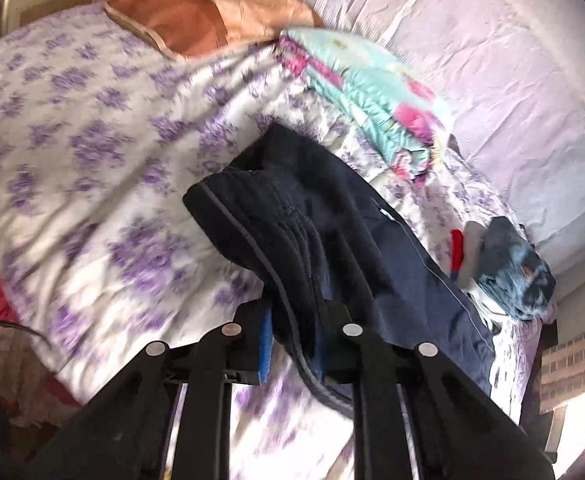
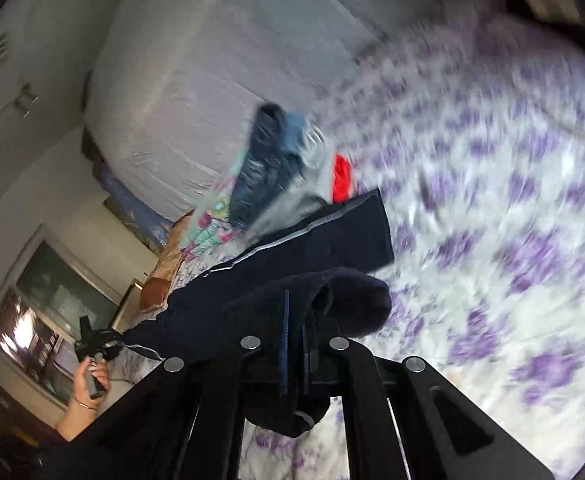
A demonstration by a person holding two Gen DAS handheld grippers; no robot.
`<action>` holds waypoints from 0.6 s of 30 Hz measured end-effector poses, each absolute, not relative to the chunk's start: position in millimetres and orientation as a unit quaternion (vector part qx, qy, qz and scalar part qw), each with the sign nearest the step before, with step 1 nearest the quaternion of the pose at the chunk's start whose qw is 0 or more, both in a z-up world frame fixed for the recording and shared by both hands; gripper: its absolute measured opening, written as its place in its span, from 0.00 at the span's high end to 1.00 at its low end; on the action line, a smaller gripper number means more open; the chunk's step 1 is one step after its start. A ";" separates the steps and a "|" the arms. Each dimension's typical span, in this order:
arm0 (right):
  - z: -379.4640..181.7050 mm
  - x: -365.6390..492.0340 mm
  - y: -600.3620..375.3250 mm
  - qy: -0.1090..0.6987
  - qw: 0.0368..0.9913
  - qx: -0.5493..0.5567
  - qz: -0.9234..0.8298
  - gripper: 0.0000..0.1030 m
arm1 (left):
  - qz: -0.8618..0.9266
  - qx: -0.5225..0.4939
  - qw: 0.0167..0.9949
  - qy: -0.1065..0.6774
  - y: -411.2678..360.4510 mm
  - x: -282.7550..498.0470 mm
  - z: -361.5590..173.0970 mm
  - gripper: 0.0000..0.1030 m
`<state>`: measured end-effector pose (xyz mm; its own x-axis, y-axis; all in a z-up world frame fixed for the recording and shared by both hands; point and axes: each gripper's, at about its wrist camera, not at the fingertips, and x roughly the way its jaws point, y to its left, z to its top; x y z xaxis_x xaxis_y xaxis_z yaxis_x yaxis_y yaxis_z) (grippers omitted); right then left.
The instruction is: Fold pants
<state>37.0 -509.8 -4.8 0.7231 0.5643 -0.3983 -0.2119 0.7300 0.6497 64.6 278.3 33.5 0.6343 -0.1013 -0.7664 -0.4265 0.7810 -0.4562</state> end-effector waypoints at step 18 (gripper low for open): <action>-51.0 22.7 -516.0 0.405 0.886 0.202 0.098 0.35 | 0.194 -0.298 0.832 0.425 331.5 -13.1 67.1 0.44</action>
<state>22.7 -516.0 -51.0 0.6526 0.3374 -0.6784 -0.0108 0.8994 0.4369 -13.1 331.6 67.1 0.5632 0.0687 -0.8235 -0.5760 0.7472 -0.3315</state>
